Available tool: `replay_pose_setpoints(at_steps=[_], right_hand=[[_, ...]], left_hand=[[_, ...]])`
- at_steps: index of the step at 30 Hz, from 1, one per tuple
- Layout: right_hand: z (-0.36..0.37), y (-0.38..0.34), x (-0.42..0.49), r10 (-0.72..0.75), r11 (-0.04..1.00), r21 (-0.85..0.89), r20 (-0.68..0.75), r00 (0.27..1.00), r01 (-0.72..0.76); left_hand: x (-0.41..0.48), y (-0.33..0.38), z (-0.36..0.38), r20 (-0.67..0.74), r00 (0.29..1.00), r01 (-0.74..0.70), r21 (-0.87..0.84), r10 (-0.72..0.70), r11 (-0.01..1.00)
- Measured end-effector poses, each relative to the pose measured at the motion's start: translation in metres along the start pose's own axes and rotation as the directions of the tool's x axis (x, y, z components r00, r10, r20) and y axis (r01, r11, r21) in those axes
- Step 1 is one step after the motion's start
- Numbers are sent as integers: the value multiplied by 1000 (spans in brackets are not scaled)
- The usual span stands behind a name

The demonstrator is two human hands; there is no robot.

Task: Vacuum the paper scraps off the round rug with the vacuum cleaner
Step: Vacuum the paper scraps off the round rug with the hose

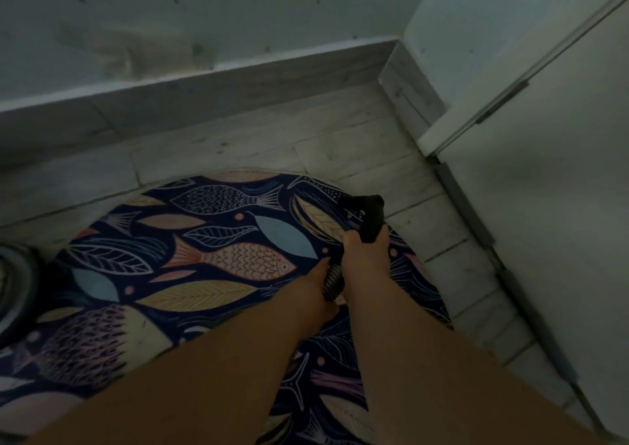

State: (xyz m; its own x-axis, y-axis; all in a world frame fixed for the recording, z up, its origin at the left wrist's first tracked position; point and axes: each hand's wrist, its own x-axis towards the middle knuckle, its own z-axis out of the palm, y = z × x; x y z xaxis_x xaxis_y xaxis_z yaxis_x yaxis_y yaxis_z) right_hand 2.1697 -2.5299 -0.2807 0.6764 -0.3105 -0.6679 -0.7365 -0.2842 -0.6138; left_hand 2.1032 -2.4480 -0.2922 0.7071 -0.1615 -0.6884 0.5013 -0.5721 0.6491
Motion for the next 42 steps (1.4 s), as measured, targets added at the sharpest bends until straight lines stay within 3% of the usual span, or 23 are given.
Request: replay_pose_setpoints(at_steps=[4, 8, 14, 21, 29, 38, 42], right_hand=[[27, -7, -20, -38, 999, 23, 59, 998, 37], [67, -30, -53, -69, 998, 6, 206, 976, 69], [149, -68, -127, -179, 967, -88, 429, 885, 239], [218, -84, -207, -185, 944, -124, 568, 802, 306], [264, -76, -261, -192, 921, -160, 609, 770, 356], [297, -72, -319, -188, 925, -160, 598, 779, 346], [316, -73, -341, -200, 916, -150, 632, 749, 371]], left_hand=[[-16, -21, -19, -72, 996, 52, -29, -54, 998], [-50, -42, -54, -168, 978, 110, -99, -126, 989], [-124, -77, -122, -303, 913, 210, -227, -274, 951], [-202, -119, -167, -402, 826, 258, -352, -394, 900], [-255, -158, -186, -446, 773, 214, -485, -450, 848], [-309, -190, -206, -447, 788, 161, -515, -423, 842], [-325, -208, -220, -468, 775, 149, -519, -426, 842]])
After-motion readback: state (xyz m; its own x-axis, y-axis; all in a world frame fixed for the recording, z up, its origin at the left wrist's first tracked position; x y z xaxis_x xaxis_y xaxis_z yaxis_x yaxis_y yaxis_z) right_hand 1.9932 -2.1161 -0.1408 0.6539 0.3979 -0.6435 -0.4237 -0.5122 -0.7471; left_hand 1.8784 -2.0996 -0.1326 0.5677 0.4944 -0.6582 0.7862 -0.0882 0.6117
